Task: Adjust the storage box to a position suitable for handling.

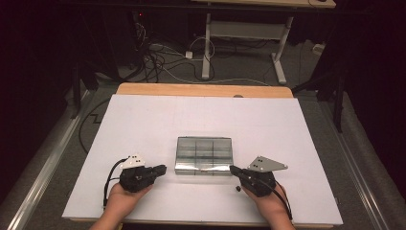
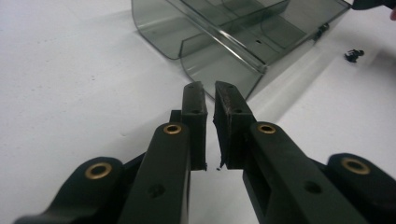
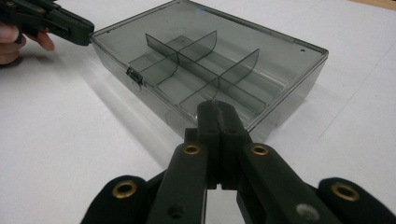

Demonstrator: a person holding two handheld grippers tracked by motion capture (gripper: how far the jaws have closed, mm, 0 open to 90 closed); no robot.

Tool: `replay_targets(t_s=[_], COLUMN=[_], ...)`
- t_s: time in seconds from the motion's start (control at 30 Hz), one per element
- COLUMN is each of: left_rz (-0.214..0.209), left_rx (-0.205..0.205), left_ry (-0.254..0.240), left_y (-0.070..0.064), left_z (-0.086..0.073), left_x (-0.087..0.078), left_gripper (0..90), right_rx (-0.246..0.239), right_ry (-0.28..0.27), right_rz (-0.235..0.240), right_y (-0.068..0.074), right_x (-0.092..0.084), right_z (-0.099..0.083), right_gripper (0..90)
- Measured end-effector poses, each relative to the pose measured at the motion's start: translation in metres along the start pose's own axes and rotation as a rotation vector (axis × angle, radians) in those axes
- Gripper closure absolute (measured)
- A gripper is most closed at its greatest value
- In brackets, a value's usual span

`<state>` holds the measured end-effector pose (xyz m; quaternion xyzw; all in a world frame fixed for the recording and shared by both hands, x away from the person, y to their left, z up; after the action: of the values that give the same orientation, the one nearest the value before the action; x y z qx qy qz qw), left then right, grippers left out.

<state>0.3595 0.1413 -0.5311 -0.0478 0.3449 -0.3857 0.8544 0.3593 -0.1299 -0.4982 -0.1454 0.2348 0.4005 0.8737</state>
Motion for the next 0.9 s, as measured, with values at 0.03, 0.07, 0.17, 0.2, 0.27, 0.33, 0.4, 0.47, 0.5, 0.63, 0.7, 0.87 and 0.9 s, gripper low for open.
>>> replay_targets(t_s=[0.03,0.07,0.17,0.2,0.27,0.33,0.4,0.47,0.5,0.63,0.7,0.87,0.9], left_rz=[0.000,0.006,-0.007,-0.004,0.003,0.007,0.007,0.011,0.013,0.009,0.005,0.000,-0.002], left_rx=[0.008,0.018,0.048,0.057,0.061,0.067,0.068,0.061,0.057,0.043,0.023,0.017,0.017], left_ry=[0.002,0.001,0.005,0.009,0.026,0.039,0.036,0.028,0.025,0.014,0.007,0.003,0.003], left_y=[0.000,0.000,-0.004,-0.005,-0.004,-0.004,-0.005,-0.006,-0.006,-0.005,-0.004,-0.003,-0.004], left_z=[0.000,0.000,0.000,-0.001,-0.003,-0.005,-0.004,-0.004,-0.003,-0.002,-0.001,-0.001,-0.001], left_x=[0.000,0.000,-0.001,-0.001,0.001,0.003,0.003,0.002,0.002,0.000,0.001,0.000,0.000], left_gripper=[83.9,84.5,87.4,87.4,87.4,87.4,87.4,87.5,87.6,87.6,87.6,87.6,87.6], right_rx=[0.001,-0.001,-0.013,-0.018,-0.031,-0.032,-0.039,-0.044,-0.045,-0.053,-0.059,-0.068,-0.065], right_ry=[-0.002,-0.004,-0.008,-0.008,0.002,0.003,0.004,0.007,0.007,0.008,0.006,0.014,0.016], right_rz=[0.004,0.005,0.009,0.012,0.014,0.023,0.031,0.041,0.045,0.055,0.059,0.071,0.074], right_y=[0.000,0.000,0.003,0.005,0.008,0.011,0.015,0.018,0.019,0.023,0.025,0.029,0.031], right_x=[0.000,0.001,0.002,0.003,0.005,0.006,0.008,0.009,0.010,0.012,0.013,0.018,0.018], right_z=[0.001,0.002,0.005,0.005,0.005,0.005,0.004,0.003,0.003,0.004,0.005,0.005,0.005], right_gripper=[90.0,90.0,90.0,90.0,90.0,90.0,90.0,90.0,90.0,90.0,90.0,90.0,90.0])
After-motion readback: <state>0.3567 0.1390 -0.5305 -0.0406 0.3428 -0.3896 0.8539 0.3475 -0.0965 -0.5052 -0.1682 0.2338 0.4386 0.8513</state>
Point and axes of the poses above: each handheld gripper's, and its own axes: x roughly forward along the jaws, z roughly out of its top, y roughly to its left, the point moved 9 cm from there along x, roughly forward along the jaws, and after that the axes turned 7 degrees about -x, right-handed, at the moved point
